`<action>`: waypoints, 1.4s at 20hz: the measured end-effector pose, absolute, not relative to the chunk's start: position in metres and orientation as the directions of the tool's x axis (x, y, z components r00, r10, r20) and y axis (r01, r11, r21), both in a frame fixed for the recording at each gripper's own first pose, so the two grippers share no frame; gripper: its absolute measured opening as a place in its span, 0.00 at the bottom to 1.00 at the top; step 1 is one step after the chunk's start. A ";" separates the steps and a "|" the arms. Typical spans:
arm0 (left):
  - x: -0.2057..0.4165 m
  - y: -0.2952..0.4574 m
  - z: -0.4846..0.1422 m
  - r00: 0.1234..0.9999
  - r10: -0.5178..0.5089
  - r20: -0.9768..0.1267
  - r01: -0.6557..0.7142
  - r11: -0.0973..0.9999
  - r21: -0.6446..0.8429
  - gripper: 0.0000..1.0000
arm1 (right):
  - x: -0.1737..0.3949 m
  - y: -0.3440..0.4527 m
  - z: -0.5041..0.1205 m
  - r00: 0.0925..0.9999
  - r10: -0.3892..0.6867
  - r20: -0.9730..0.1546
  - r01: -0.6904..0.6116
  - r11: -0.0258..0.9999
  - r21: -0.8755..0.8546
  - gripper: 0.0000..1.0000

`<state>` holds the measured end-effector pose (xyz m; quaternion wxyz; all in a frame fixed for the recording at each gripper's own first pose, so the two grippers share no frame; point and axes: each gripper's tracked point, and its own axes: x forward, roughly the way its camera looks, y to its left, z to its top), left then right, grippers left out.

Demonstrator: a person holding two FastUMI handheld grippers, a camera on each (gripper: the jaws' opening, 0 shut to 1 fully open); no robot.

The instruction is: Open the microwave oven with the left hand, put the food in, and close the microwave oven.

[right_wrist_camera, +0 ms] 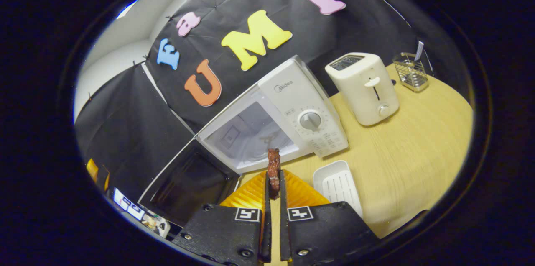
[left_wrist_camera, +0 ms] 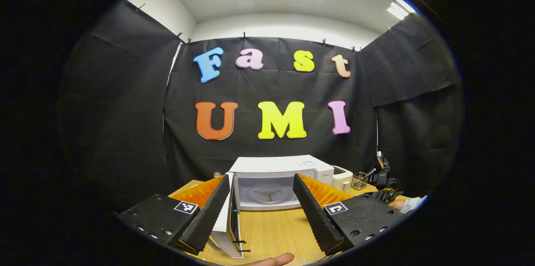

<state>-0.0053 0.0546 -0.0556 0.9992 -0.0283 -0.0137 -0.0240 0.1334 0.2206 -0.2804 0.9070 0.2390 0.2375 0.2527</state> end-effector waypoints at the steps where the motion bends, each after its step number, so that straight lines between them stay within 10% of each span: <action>1: -0.007 0.058 -0.057 0.999 -0.046 0.026 0.048 0.997 -0.057 0.94 | 0.135 0.231 -0.281 0.782 0.549 -0.296 -0.358 0.784 0.507 0.11; 13: -0.021 0.104 -0.077 1.000 -0.013 -0.007 0.012 0.996 -0.086 0.94 | 0.178 0.362 -0.258 0.918 0.371 -0.141 -0.350 0.924 0.151 0.11; 21: -0.015 0.121 -0.099 0.998 0.003 -0.055 -0.008 0.995 -0.104 0.93 | 0.250 0.428 -0.271 0.907 0.408 -0.101 -0.340 0.854 0.394 0.12; 28: -0.003 0.126 -0.115 0.996 0.004 -0.090 -0.014 0.993 -0.116 0.94 | 0.310 0.405 -0.308 0.963 0.222 -0.155 -0.048 0.703 0.709 0.12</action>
